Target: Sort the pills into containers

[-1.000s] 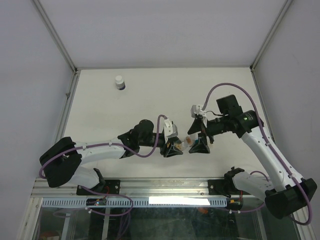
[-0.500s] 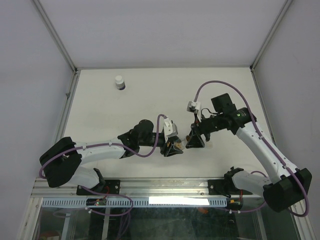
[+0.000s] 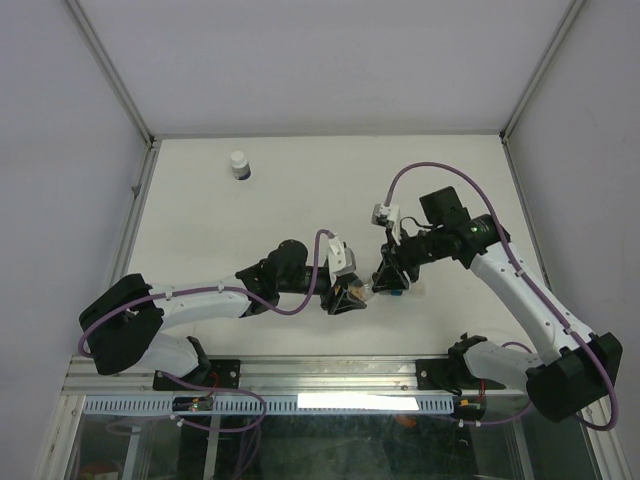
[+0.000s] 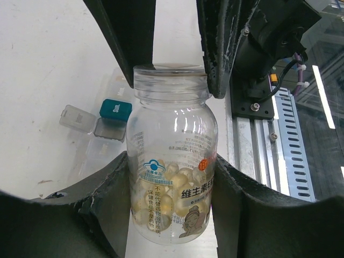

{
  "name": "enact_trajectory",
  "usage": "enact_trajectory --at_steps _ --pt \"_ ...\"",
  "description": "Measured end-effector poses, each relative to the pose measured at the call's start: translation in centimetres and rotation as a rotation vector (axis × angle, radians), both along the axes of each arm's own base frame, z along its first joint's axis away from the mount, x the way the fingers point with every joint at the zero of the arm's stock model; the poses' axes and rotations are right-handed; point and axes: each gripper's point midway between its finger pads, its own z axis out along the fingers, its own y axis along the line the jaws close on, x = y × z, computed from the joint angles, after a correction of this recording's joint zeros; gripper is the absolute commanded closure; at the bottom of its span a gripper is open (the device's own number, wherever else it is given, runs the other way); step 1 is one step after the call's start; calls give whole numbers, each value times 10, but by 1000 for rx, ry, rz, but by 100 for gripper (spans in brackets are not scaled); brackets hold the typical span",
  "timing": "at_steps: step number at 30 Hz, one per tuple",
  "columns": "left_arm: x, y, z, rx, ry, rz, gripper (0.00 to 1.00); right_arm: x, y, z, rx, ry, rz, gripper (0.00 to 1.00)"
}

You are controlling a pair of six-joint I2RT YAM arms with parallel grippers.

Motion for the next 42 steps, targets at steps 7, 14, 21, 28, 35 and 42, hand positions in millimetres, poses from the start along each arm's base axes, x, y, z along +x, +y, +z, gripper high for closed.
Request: enact_trajectory --at_steps 7,14,21,28,35,42 --pt "-4 -1 4 -17 -4 -28 100 -4 -2 8 26 -202 219 100" --pt "-8 -3 11 -43 -11 -65 100 -7 -5 15 100 -667 660 100" --pt "-9 0 6 -30 5 -83 100 -5 -3 11 140 -847 857 100" --pt "-11 -1 9 -37 9 -110 100 -8 -4 15 159 -914 907 100" --pt "-14 2 -3 -1 46 -127 100 -13 -9 20 171 -917 891 100" --pt "-12 5 -7 12 56 -118 100 -5 -18 26 166 -840 737 100"
